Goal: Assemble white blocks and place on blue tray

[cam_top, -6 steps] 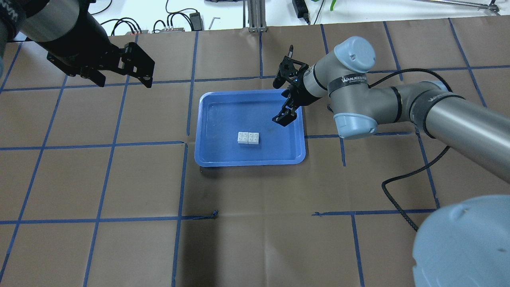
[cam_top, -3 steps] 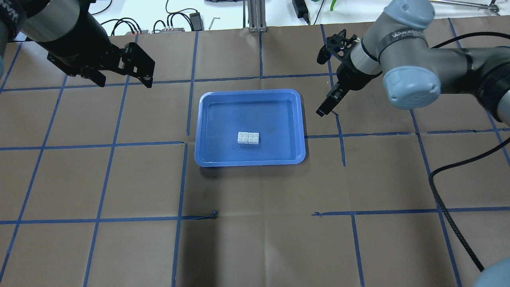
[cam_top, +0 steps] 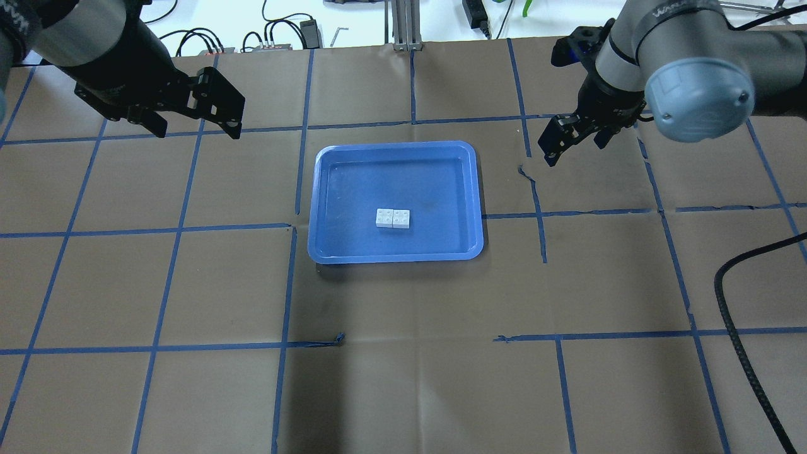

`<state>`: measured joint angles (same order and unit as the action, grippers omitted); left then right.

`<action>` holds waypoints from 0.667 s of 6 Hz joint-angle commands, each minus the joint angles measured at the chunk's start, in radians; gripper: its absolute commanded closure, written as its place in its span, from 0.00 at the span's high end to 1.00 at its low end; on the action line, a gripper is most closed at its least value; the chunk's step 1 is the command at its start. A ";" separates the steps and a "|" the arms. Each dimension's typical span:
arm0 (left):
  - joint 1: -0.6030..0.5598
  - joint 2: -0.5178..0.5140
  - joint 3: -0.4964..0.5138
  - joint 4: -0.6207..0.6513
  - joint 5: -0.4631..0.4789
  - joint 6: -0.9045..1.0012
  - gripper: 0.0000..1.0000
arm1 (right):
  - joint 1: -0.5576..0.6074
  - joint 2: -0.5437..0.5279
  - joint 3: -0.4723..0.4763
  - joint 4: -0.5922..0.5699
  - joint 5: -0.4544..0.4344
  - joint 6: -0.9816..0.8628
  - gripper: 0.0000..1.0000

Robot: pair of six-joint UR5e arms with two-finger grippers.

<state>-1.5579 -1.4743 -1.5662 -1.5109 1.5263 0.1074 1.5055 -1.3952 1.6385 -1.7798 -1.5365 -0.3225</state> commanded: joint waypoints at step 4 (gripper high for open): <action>-0.001 0.000 0.000 0.001 0.000 0.000 0.99 | 0.081 -0.114 -0.149 0.297 -0.042 0.359 1.00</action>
<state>-1.5574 -1.4741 -1.5662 -1.5095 1.5263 0.1074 1.5759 -1.5016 1.4861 -1.4815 -1.5836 0.0337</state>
